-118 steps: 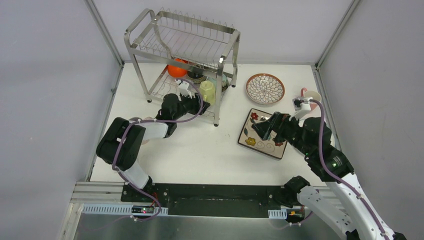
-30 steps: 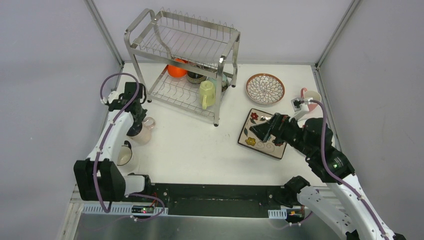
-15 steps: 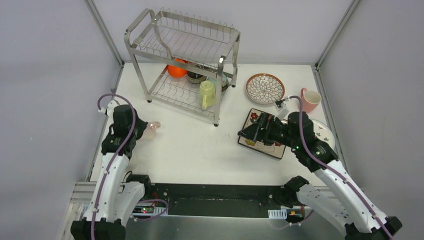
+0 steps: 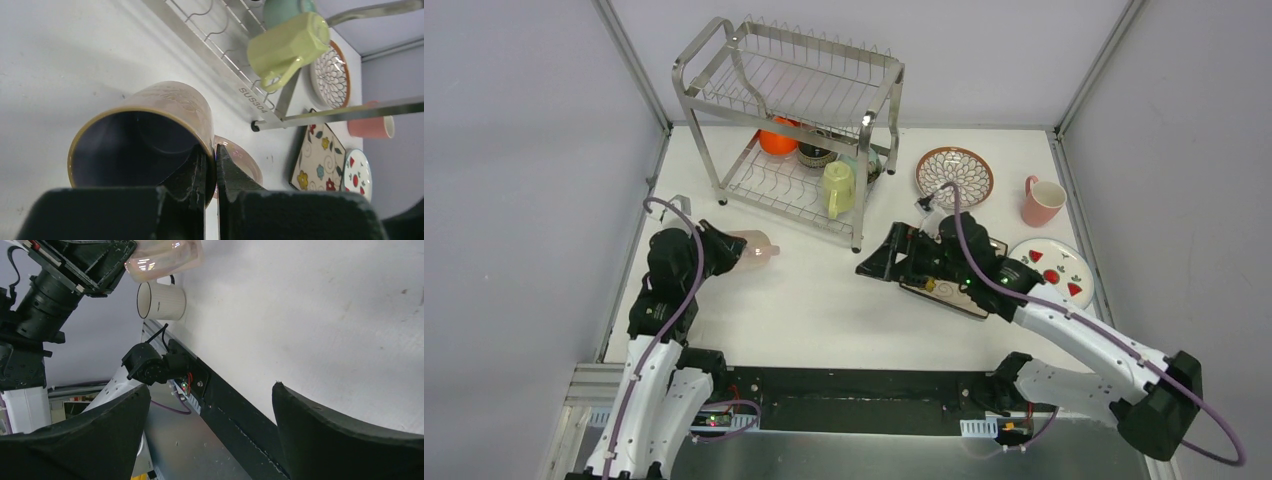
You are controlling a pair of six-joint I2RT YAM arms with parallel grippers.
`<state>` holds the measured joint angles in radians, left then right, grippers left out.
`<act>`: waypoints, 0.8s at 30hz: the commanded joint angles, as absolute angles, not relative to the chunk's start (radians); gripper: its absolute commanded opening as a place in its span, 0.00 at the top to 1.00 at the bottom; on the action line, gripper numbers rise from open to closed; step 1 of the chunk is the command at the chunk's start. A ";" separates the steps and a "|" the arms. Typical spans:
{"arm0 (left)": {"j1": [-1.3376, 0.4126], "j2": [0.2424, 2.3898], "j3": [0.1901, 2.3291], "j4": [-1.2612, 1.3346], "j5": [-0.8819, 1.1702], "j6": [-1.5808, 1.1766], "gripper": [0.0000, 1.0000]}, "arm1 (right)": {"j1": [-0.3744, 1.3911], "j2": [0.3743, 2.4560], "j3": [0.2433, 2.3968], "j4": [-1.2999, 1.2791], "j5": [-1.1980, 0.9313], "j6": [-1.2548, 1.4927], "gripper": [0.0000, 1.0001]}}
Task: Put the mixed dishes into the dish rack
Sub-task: Turn the cup upside down in the dish rack.
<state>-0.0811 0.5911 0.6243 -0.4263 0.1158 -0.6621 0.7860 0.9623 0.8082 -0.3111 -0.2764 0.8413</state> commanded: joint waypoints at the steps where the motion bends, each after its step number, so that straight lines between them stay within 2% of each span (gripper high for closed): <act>1: -0.101 0.496 0.637 -0.265 0.232 -0.653 1.00 | 0.867 1.050 0.899 -0.157 -0.206 0.880 0.07; 9: -0.137 0.394 0.631 -0.201 0.368 -0.617 1.00 | 0.962 1.203 0.928 0.071 -0.144 1.041 0.09; 14: -0.156 0.341 0.564 -0.030 0.480 -0.684 1.00 | 0.981 1.296 0.940 0.217 -0.159 1.119 0.12; 24: -0.190 0.291 0.486 0.270 0.586 -0.784 1.00 | 1.028 1.426 1.001 0.372 -0.202 1.173 0.12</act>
